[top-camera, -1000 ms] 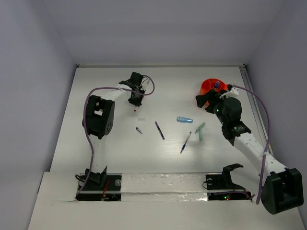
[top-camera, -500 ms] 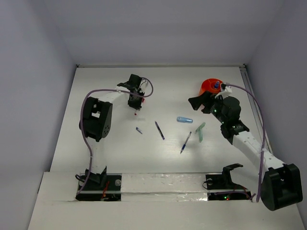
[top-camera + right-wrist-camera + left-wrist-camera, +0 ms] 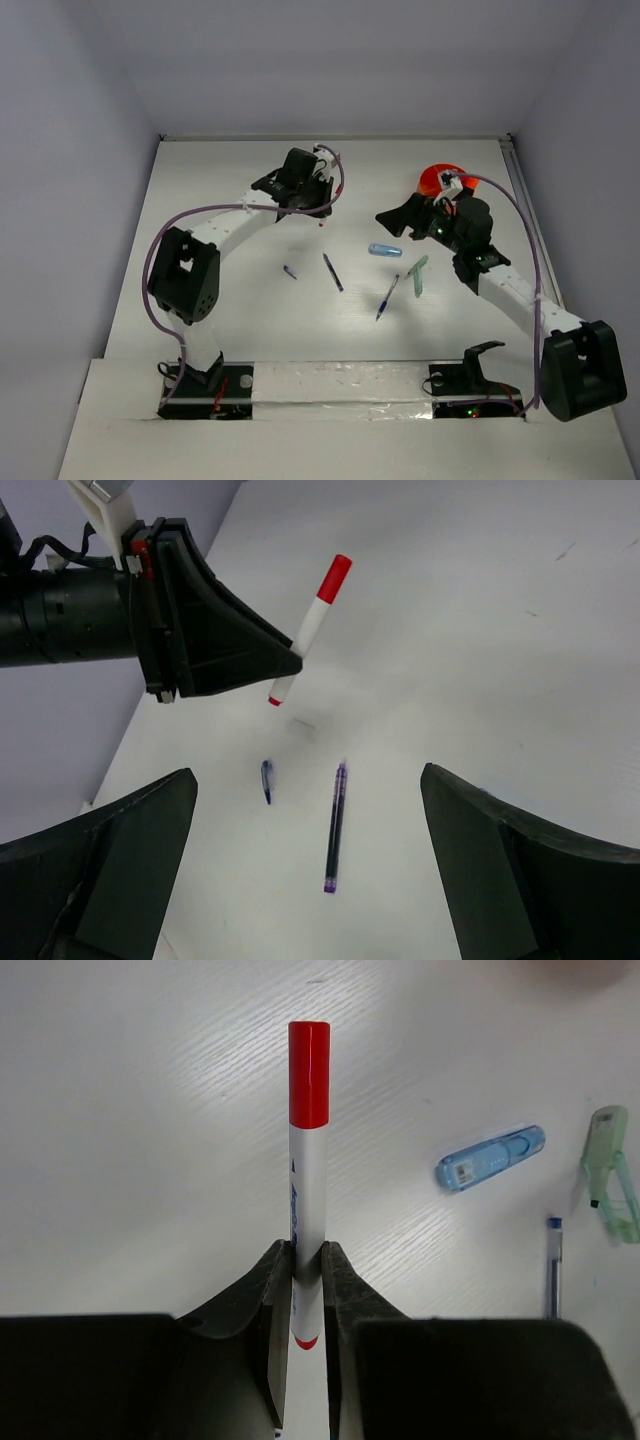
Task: Sort the stationery into containers
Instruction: Pick up the pen from the center of the board.
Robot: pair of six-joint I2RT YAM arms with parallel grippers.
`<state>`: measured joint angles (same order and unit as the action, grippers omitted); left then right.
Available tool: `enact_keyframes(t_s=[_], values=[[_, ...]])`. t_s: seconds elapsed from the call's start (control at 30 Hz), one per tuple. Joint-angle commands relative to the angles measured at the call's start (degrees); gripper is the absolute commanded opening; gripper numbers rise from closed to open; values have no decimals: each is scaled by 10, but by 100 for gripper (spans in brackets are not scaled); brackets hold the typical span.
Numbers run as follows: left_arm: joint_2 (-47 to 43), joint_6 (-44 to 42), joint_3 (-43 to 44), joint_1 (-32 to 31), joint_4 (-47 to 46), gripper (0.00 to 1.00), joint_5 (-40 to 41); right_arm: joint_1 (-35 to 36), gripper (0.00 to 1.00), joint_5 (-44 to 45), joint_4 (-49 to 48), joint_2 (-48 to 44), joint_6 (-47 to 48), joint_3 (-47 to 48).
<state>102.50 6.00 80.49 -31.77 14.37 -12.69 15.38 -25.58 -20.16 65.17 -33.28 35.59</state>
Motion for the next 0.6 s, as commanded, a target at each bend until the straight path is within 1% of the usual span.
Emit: enact_keyframes(t_s=[0.0,0.07,0.13,0.17,0.2,0.27,0.5,0.57], values=[[-34,22,-30,-21,-58,0,-32,21,100,-34,-21,17,-3,43],[-50,36,-47,-33,-82,0,-55,28,100,-37,-24,31,-12,49],[-73,51,-83,-40,-131,0,-78,33,100,-34,-35,37,-22,50],[-82,66,-98,-40,-173,0,-88,39,100,-32,-37,47,-32,50],[-89,71,-123,-40,-190,0,-102,39,100,-26,-42,53,-35,53],[-102,81,-147,-45,-219,0,-125,45,99,-22,-47,72,-46,55],[-136,89,-203,-62,-286,0,-159,69,97,29,-73,114,-73,55],[-139,89,-208,-67,-295,0,-168,81,95,28,-78,130,-73,66]])
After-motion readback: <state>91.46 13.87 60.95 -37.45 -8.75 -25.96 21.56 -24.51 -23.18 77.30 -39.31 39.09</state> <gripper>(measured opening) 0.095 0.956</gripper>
